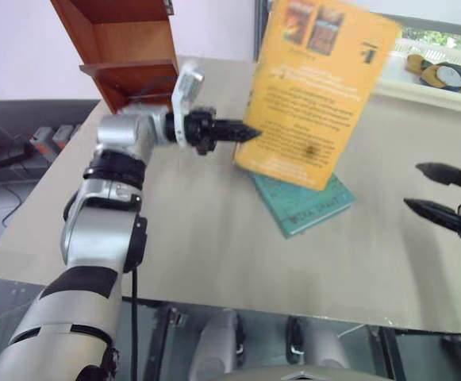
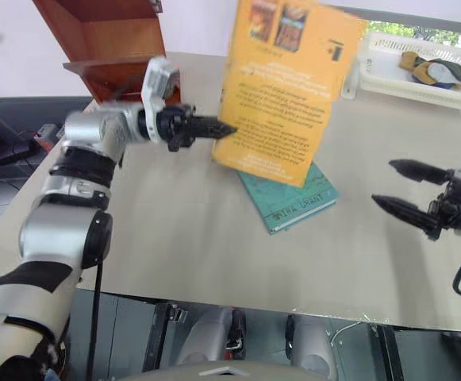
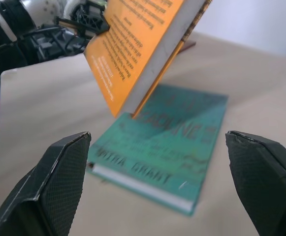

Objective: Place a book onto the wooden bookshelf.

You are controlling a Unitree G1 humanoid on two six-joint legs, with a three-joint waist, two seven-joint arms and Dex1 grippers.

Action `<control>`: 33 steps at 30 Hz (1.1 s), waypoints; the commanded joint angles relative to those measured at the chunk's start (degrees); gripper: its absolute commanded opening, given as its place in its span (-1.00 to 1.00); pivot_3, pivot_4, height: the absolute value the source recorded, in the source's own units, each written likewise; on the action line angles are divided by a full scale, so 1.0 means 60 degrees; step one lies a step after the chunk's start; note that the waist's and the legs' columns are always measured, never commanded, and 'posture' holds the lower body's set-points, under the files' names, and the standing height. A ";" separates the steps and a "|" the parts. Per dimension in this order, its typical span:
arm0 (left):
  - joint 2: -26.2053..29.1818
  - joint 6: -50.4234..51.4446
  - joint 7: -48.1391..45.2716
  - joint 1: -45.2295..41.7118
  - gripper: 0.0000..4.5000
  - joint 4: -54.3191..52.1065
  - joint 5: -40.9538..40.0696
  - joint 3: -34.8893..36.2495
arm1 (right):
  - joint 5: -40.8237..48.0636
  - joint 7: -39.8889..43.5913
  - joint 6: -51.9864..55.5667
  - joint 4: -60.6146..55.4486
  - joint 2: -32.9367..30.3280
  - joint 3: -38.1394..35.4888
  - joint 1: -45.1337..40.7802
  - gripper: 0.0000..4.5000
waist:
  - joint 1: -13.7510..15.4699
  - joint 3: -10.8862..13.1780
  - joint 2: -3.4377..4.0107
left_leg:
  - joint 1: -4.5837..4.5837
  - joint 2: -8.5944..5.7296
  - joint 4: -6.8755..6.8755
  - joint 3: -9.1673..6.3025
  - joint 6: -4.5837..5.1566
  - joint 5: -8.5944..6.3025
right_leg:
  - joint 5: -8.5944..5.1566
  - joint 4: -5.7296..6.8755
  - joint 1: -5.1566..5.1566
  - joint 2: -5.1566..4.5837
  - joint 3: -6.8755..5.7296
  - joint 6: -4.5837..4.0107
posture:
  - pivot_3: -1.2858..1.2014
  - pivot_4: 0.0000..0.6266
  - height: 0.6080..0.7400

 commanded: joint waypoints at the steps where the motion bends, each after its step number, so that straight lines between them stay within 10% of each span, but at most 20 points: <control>1: 0.0266 -0.2081 0.0802 -0.0332 -0.92 -0.0688 0.1463 -0.0507 | 0.0200 0.0665 -0.0134 0.1052 0.0034 0.0035 -0.0810 1.00 | -0.0003 -0.0001 0.0003 | 0.0003 0.0000 -0.0001 0.0006 -0.0003 0.0002 | 0.0001 0.0002 -0.0001 0.0002 0.0005 0.0000 | 0.03 -0.52 0.57; 15: 0.0871 -0.6347 0.4686 -0.3398 -0.92 0.0128 0.6058 -0.1805 | -0.0164 0.2192 -0.0017 0.3960 0.0675 0.1196 -0.3711 1.00 | 0.0010 0.0014 0.0001 | -0.0010 0.0006 -0.0004 0.0042 0.0008 -0.0004 | 0.0000 0.0001 -0.0022 0.0010 0.0020 0.0008 | 0.03 -0.52 0.57; 33: 0.3273 -0.5973 0.5488 -0.4171 -0.92 0.1625 0.9444 -0.2741 | -0.0495 0.3543 0.0306 0.5407 0.0497 0.1450 -0.5623 1.00 | -0.0117 0.0025 0.0007 | -0.0011 0.0013 -0.0003 0.0134 0.0007 -0.0004 | -0.0010 0.0094 -0.0105 -0.0003 0.0092 0.0023 | 0.03 -0.52 0.57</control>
